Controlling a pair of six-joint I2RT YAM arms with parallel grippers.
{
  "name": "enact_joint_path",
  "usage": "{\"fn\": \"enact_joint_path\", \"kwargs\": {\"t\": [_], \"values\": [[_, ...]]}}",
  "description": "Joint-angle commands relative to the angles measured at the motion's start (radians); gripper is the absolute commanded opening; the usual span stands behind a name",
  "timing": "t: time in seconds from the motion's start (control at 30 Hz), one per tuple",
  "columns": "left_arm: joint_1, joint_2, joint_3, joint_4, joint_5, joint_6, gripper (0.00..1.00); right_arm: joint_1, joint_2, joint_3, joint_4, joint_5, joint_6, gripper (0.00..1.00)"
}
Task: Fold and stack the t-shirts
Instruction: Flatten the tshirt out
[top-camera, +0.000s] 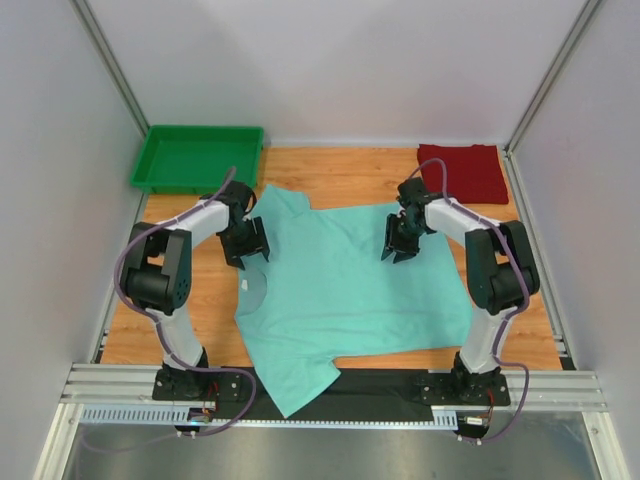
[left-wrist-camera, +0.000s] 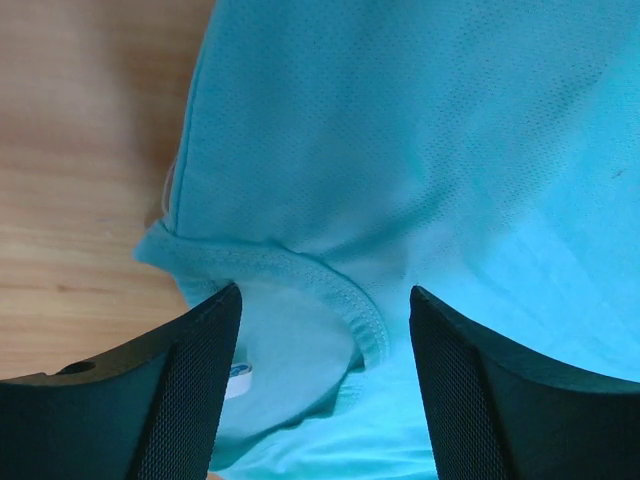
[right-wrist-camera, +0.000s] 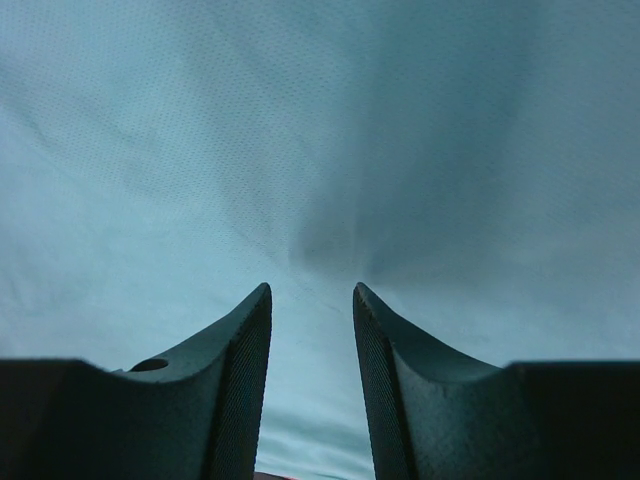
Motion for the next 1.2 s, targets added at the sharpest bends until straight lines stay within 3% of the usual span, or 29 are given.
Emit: {"fn": "enact_joint_path", "kwargs": {"t": [0.0, 0.23, 0.3, 0.5, 0.67, 0.8, 0.93, 1.17], "values": [[0.01, 0.075, 0.117, -0.013, -0.068, 0.109, 0.75, 0.022, 0.068, 0.068, 0.019, -0.037, 0.006, 0.4], [0.01, 0.157, 0.364, -0.076, -0.086, 0.216, 0.75, 0.021, 0.199, 0.296, -0.08, 0.037, -0.053, 0.41], [0.007, 0.126, 0.381, -0.091, -0.164, 0.211, 0.75, 0.021, 0.202, 0.346, -0.125, 0.047, -0.069, 0.41], [-0.05, -0.163, 0.181, -0.045, -0.195, 0.122, 0.77, 0.022, 0.027, 0.261, -0.125, 0.064, -0.086, 0.43], [-0.148, -0.231, -0.031, 0.016, -0.129, 0.033, 0.75, 0.024, -0.086, 0.048, -0.059, 0.044, -0.069, 0.45], [-0.191, -0.132, -0.068, 0.06, -0.076, -0.01, 0.74, 0.025, -0.082, -0.016, -0.013, 0.024, -0.046, 0.44], [-0.145, -0.028, -0.033, 0.1, -0.017, -0.015, 0.73, 0.027, -0.021, -0.002, 0.006, 0.006, -0.032, 0.44], [-0.088, 0.097, 0.172, 0.019, -0.088, 0.091, 0.73, 0.031, 0.143, 0.162, -0.034, 0.023, -0.056, 0.45]]}}
